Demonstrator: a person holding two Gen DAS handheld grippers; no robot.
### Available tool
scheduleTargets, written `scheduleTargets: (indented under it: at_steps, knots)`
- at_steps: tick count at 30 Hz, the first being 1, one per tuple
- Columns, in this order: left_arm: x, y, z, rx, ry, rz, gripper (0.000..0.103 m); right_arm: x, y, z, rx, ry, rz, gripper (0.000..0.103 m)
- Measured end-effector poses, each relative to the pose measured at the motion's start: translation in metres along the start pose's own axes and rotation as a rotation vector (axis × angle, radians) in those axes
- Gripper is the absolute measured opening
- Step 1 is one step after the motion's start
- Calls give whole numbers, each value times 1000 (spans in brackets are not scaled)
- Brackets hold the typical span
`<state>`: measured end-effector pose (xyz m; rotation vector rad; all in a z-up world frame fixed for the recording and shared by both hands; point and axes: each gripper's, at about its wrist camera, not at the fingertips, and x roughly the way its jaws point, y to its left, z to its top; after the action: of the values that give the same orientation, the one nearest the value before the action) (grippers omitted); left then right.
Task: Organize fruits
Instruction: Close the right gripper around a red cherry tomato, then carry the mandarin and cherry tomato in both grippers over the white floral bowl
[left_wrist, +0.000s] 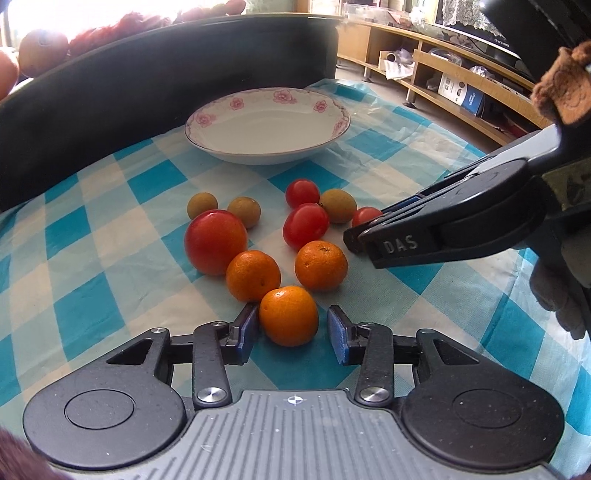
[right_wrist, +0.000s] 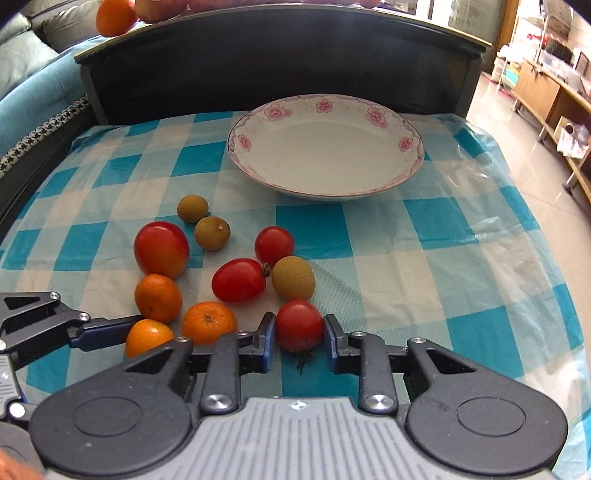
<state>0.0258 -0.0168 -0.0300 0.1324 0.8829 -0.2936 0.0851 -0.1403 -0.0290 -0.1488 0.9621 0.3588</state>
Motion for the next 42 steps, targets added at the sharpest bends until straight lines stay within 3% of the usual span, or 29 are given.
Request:
scheduleTargets:
  at_steps: [6, 14, 21, 33, 42]
  knots:
    - [-1, 5, 1, -32, 8, -7, 41, -11, -5, -9, 19, -2, -4, 31]
    - [2, 0, 5, -18, 16, 15, 42, -21, -13, -13, 64, -14, 11, 31]
    - [-4, 0, 7, -28, 61, -16, 40, -26, -16, -18, 89, -13, 36, 31]
    - [-19, -5, 20, -30, 1, -20, 40, -46, -18, -13, 101, -56, 27, 31]
    - [-14, 11, 52, -72, -62, -40, 40, -38, -13, 13, 95, -69, 20, 31]
